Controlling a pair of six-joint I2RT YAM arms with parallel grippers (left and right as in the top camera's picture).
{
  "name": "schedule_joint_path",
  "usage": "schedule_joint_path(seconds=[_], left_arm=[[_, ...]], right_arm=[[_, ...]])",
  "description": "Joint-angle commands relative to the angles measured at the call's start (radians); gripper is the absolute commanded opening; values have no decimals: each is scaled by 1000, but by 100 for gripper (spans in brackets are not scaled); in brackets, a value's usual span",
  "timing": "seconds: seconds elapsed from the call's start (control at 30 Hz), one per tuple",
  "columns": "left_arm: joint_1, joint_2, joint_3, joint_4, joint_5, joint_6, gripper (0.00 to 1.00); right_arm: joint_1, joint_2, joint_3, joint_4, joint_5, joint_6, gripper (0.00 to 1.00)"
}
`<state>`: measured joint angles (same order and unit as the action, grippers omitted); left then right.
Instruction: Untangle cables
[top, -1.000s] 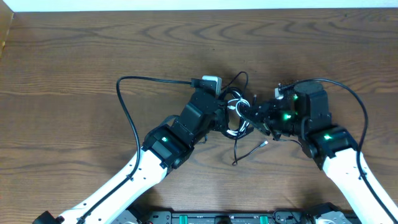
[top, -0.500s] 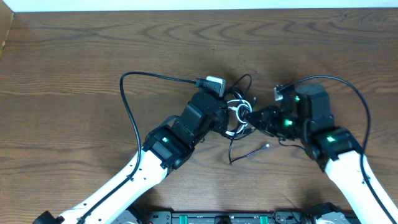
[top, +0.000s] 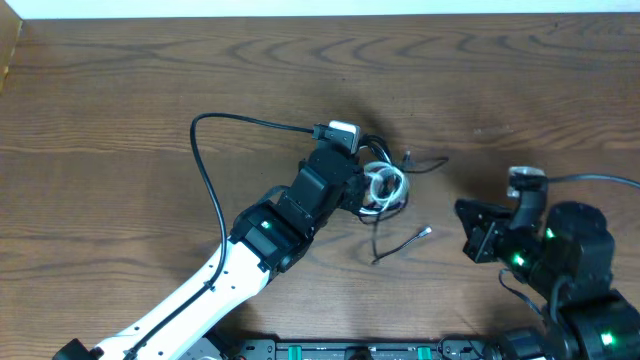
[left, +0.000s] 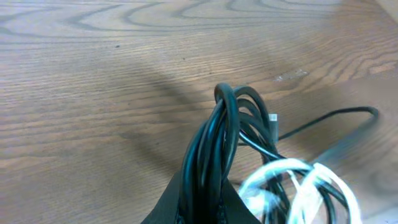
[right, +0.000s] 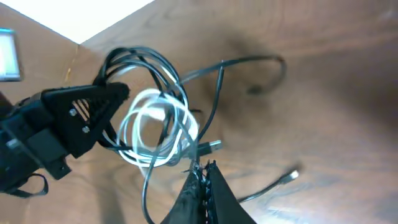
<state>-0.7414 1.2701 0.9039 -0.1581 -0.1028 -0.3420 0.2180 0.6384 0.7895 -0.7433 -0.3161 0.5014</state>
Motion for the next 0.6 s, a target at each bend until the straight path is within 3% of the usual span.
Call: schedule_joint_path(seconds=[0.0,0.3,0.57], left_arm=[[5,-8,16,2,-30,9,8],[5,-8,16,2,-29,9,8],[5,-8,16,2,-29,-60,7]], right_arm=[[-7,-37,14,-5,113,-65,1],[-7,-41,14,-3,264,-24,2],[-7,-22,14,33,-114,-1,23]])
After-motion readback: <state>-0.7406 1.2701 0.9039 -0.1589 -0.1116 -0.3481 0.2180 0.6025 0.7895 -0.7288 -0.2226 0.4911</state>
